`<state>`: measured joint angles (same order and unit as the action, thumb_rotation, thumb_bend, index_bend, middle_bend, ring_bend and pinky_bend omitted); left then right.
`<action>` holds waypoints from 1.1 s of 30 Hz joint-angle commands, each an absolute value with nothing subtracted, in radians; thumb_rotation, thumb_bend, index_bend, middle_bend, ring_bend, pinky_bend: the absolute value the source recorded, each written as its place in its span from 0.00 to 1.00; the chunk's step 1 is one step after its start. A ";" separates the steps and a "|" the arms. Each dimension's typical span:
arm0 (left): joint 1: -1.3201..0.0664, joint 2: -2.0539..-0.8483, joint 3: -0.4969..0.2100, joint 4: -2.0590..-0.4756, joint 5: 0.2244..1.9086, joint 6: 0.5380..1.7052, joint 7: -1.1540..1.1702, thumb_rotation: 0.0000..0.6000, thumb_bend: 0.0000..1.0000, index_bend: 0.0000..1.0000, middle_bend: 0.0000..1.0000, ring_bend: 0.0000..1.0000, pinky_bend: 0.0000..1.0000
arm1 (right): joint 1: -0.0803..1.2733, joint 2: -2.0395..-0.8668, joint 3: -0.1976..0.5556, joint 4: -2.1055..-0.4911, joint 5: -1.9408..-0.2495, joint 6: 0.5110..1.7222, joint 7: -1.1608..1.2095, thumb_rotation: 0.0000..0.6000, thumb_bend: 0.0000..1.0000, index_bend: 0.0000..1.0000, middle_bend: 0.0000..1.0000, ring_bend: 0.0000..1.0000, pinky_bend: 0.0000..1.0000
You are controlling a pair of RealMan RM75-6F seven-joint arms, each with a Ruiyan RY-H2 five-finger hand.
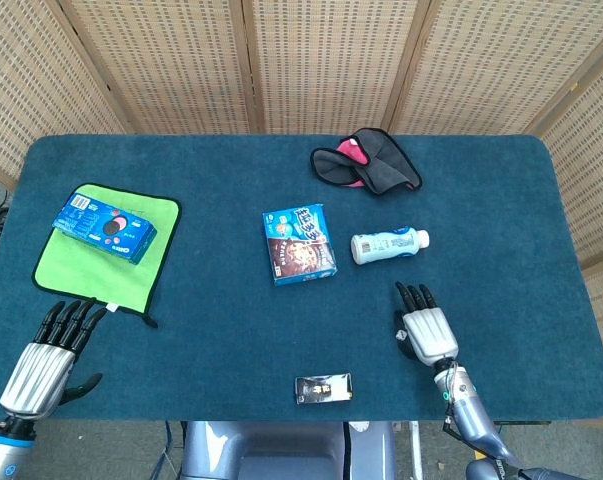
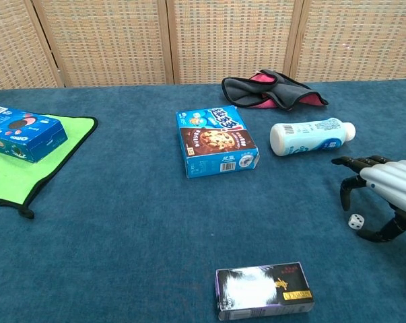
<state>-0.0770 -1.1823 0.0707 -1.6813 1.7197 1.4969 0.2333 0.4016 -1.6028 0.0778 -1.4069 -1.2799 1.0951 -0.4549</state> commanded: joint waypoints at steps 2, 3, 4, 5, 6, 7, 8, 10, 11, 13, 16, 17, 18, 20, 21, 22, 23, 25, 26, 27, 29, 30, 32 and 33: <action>-0.077 -1.182 0.071 -1.682 1.720 1.497 0.234 1.00 0.21 0.00 0.00 0.00 0.00 | 0.406 -1.605 0.078 -1.401 -1.277 1.091 -0.455 1.00 0.31 0.46 0.00 0.00 0.00; -0.077 -1.182 0.071 -1.681 1.719 1.495 0.234 1.00 0.21 0.00 0.00 0.00 0.00 | 0.408 -1.606 0.078 -1.399 -1.275 1.091 -0.456 1.00 0.31 0.46 0.00 0.00 0.00; -0.077 -1.183 0.072 -1.681 1.719 1.495 0.235 1.00 0.21 0.00 0.00 0.00 0.00 | 0.409 -1.607 0.078 -1.397 -1.273 1.090 -0.457 1.00 0.31 0.46 0.00 0.00 0.00; -0.078 -1.183 0.072 -1.681 1.719 1.494 0.235 1.00 0.21 0.00 0.00 0.00 0.00 | 0.410 -1.607 0.078 -1.396 -1.272 1.090 -0.458 1.00 0.31 0.46 0.00 0.00 0.00; -0.078 -1.183 0.072 -1.681 1.719 1.493 0.235 1.00 0.21 0.00 0.00 0.00 0.00 | 0.410 -1.607 0.079 -1.394 -1.270 1.090 -0.458 1.00 0.31 0.47 0.00 0.00 0.00; -0.079 -1.183 0.072 -1.681 1.719 1.493 0.235 1.00 0.21 0.00 0.00 0.00 0.00 | 0.410 -1.607 0.078 -1.394 -1.268 1.089 -0.458 1.00 0.31 0.47 0.00 0.00 0.00; -0.079 -1.183 0.072 -1.681 1.718 1.493 0.236 1.00 0.21 0.00 0.00 0.00 0.00 | 0.411 -1.607 0.078 -1.394 -1.266 1.088 -0.458 1.00 0.31 0.47 0.00 0.00 0.00; -0.079 -1.184 0.071 -1.680 1.718 1.492 0.236 1.00 0.21 0.00 0.00 0.00 0.00 | 0.411 -1.606 0.076 -1.392 -1.265 1.088 -0.457 1.00 0.31 0.47 0.00 0.00 0.00; -0.079 -1.184 0.071 -1.680 1.717 1.491 0.237 1.00 0.21 0.00 0.00 0.00 0.00 | 0.411 -1.607 0.076 -1.391 -1.264 1.088 -0.458 1.00 0.31 0.47 0.00 0.00 0.00; -0.080 -1.185 0.071 -1.680 1.717 1.490 0.237 1.00 0.21 0.00 0.00 0.00 0.00 | 0.410 -1.607 0.075 -1.389 -1.261 1.089 -0.457 1.00 0.31 0.48 0.00 0.00 0.00; -0.079 -1.186 0.072 -1.679 1.718 1.492 0.237 1.00 0.21 0.00 0.00 0.00 0.00 | 0.410 -1.608 0.073 -1.388 -1.260 1.091 -0.456 1.00 0.31 0.49 0.00 0.00 0.00; -0.079 -1.186 0.072 -1.679 1.719 1.492 0.236 1.00 0.21 0.00 0.00 0.00 0.00 | 0.410 -1.608 0.072 -1.388 -1.260 1.092 -0.456 1.00 0.31 0.49 0.00 0.00 0.00; -0.079 -1.185 0.072 -1.679 1.719 1.492 0.236 1.00 0.21 0.00 0.00 0.00 0.00 | 0.410 -1.608 0.071 -1.388 -1.260 1.092 -0.456 1.00 0.31 0.49 0.00 0.00 0.00; -0.080 -1.185 0.072 -1.679 1.718 1.492 0.236 1.00 0.21 0.00 0.00 0.00 0.00 | 0.411 -1.607 0.072 -1.391 -1.259 1.094 -0.457 1.00 0.31 0.50 0.00 0.00 0.00; -0.080 -1.185 0.072 -1.679 1.718 1.491 0.236 1.00 0.21 0.00 0.00 0.00 0.00 | 0.411 -1.607 0.072 -1.392 -1.259 1.095 -0.457 1.00 0.31 0.50 0.00 0.00 0.00; -0.080 -1.185 0.072 -1.680 1.718 1.491 0.237 1.00 0.21 0.00 0.00 0.00 0.00 | 0.411 -1.606 0.073 -1.393 -1.259 1.095 -0.458 1.00 0.31 0.50 0.00 0.00 0.00; -0.080 -1.185 0.073 -1.680 1.719 1.491 0.237 1.00 0.21 0.00 0.00 0.00 0.00 | 0.412 -1.606 0.073 -1.394 -1.259 1.096 -0.458 1.00 0.32 0.50 0.00 0.00 0.00; -0.080 -1.185 0.073 -1.680 1.719 1.491 0.236 1.00 0.21 0.00 0.00 0.00 0.00 | 0.413 -1.606 0.073 -1.397 -1.259 1.097 -0.461 1.00 0.33 0.51 0.00 0.00 0.00; -0.080 -1.185 0.073 -1.679 1.720 1.492 0.236 1.00 0.21 0.00 0.00 0.00 0.00 | 0.414 -1.606 0.073 -1.399 -1.259 1.098 -0.462 1.00 0.33 0.51 0.00 0.00 0.00; -0.080 -1.185 0.073 -1.679 1.720 1.492 0.235 1.00 0.21 0.00 0.00 0.00 0.00 | 0.414 -1.606 0.072 -1.401 -1.259 1.098 -0.463 1.00 0.33 0.51 0.00 0.00 0.00; -0.080 -1.185 0.074 -1.678 1.721 1.492 0.234 1.00 0.21 0.00 0.00 0.00 0.00 | 0.415 -1.607 0.071 -1.404 -1.257 1.099 -0.468 1.00 0.33 0.51 0.00 0.00 0.00; -0.080 -1.185 0.074 -1.678 1.721 1.492 0.233 1.00 0.21 0.00 0.00 0.00 0.00 | 0.415 -1.607 0.071 -1.405 -1.257 1.099 -0.469 1.00 0.33 0.51 0.00 0.00 0.00; -0.080 -1.185 0.073 -1.678 1.720 1.492 0.232 1.00 0.21 0.00 0.00 0.00 0.00 | 0.416 -1.608 0.069 -1.407 -1.257 1.098 -0.472 1.00 0.33 0.51 0.00 0.00 0.00; -0.081 -1.184 0.073 -1.678 1.720 1.492 0.232 1.00 0.21 0.00 0.00 0.00 0.00 | 0.417 -1.608 0.069 -1.408 -1.256 1.098 -0.473 1.00 0.33 0.51 0.00 0.00 0.00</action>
<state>-0.0807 -1.1844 0.0730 -1.6783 1.7205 1.4924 0.2323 0.4164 -1.6079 0.0694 -1.4074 -1.2559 1.0982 -0.4728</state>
